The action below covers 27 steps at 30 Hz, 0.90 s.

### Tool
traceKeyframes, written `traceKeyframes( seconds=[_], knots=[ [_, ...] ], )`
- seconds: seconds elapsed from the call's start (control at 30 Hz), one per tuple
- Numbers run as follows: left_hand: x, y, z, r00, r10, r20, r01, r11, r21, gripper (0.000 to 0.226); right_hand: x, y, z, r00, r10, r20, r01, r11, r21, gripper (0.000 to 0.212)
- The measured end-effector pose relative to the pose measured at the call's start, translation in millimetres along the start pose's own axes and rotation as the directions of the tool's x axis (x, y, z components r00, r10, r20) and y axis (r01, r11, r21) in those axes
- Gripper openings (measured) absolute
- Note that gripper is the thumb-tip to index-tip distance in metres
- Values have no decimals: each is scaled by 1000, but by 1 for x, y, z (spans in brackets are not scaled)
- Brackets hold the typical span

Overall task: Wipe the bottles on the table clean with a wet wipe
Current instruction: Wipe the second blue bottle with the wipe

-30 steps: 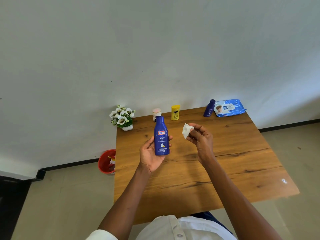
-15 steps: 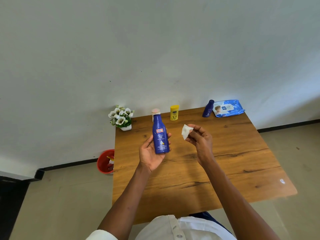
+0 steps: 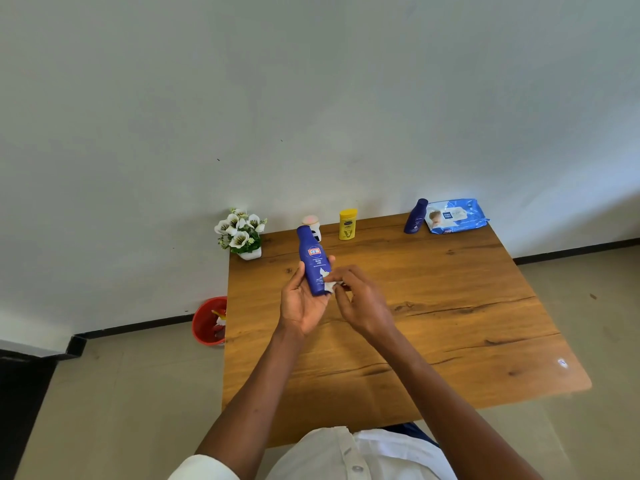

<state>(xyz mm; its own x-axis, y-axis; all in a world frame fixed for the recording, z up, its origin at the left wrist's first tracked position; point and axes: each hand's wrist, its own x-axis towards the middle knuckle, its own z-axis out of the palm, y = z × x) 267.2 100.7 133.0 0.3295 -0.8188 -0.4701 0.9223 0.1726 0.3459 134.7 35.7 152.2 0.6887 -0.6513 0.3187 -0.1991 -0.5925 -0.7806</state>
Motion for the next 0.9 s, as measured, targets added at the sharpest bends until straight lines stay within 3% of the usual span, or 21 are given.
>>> traceKeyframes(
  seconds=[0.13,0.23,0.33,0.43,0.53,0.63,0.73,0.83,0.9],
  knots=[
    [5,0,-6,1000,2,9,-2,1000,3,52,-5,-3,12,991,-135,-7,133,983,-127,26],
    [7,2,-15,1000,-14,7,14,999,38,53,-9,-2,10,989,-140,46,141,990,-7,28],
    [8,6,-18,1000,20,14,-20,999,50,52,-14,6,3,991,102,82,-116,973,201,33],
    [9,10,-19,999,35,23,-36,999,26,55,-15,13,-9,917,395,64,-385,829,405,34],
    [8,12,-20,999,13,34,-15,999,45,53,-9,15,-21,876,483,-6,-420,767,486,33],
    [6,10,-17,999,-5,42,3,999,36,52,-3,11,-23,929,367,-33,-338,883,325,29],
    [6,8,-13,999,-24,47,22,999,31,53,-2,3,-13,992,121,29,-124,984,125,27],
    [6,8,-8,997,-42,63,40,999,24,53,-7,0,0,993,-101,62,108,986,-126,25],
    [5,9,-7,996,-45,74,45,999,7,52,-10,2,4,991,-124,54,133,970,-204,24]
  ],
)
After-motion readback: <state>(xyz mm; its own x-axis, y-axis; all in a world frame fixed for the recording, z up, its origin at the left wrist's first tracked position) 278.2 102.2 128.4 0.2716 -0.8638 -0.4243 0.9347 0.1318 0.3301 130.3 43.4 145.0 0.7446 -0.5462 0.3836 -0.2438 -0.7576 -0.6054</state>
